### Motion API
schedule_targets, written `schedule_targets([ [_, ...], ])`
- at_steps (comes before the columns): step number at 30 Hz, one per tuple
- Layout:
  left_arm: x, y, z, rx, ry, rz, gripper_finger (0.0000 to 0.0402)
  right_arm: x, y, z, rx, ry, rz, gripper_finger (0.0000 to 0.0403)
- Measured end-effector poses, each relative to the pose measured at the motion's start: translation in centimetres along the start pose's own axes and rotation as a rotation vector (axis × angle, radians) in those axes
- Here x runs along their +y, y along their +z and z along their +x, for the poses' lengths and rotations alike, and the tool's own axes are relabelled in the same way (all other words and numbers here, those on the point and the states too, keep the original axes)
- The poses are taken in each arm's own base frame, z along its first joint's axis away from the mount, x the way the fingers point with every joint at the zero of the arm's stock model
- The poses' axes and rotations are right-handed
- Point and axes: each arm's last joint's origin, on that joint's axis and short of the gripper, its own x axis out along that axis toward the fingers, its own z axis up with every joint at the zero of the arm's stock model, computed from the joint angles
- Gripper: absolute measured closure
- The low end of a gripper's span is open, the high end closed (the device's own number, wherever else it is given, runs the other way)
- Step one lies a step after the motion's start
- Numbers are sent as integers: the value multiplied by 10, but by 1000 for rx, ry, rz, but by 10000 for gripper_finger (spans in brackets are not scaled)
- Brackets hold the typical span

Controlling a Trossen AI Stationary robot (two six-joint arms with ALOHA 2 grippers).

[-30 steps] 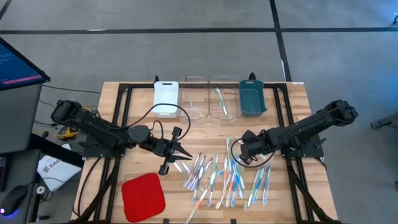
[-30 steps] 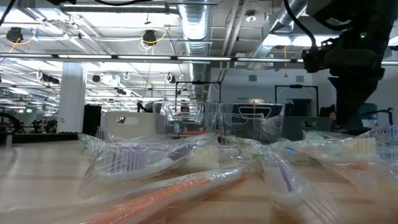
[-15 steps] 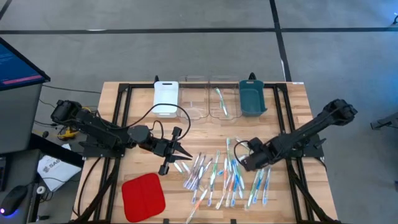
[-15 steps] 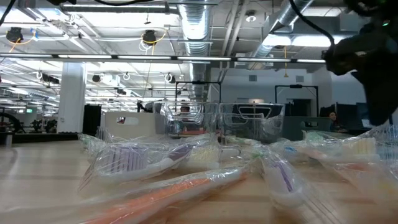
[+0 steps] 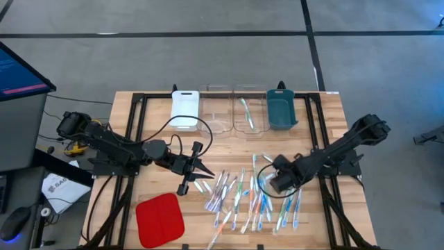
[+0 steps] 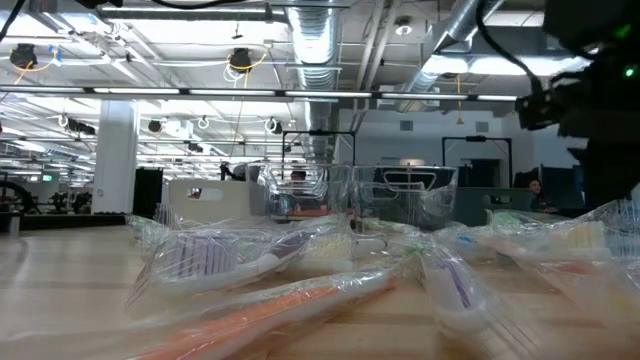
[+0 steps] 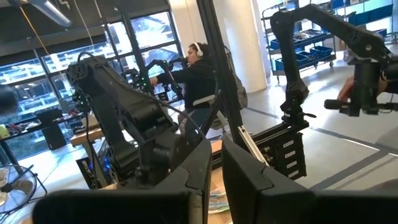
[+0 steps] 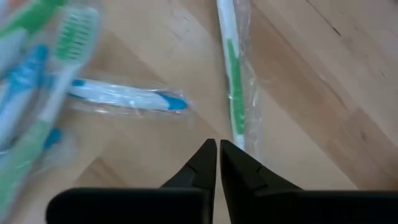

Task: Pick & Place Toothbrushes
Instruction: Put the green tooth brush into the right transparent bin

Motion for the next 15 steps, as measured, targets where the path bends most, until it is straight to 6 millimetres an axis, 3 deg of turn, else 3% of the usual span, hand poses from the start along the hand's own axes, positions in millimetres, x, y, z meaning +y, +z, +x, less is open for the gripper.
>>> schedule_targets([
  [6, 0, 0, 0, 1, 0, 1, 369, 2, 4, 14, 56, -51, -2, 382],
  [15, 0, 0, 0, 1, 0, 1, 369, 7, 4, 13, 83, 13, -8, 381],
])
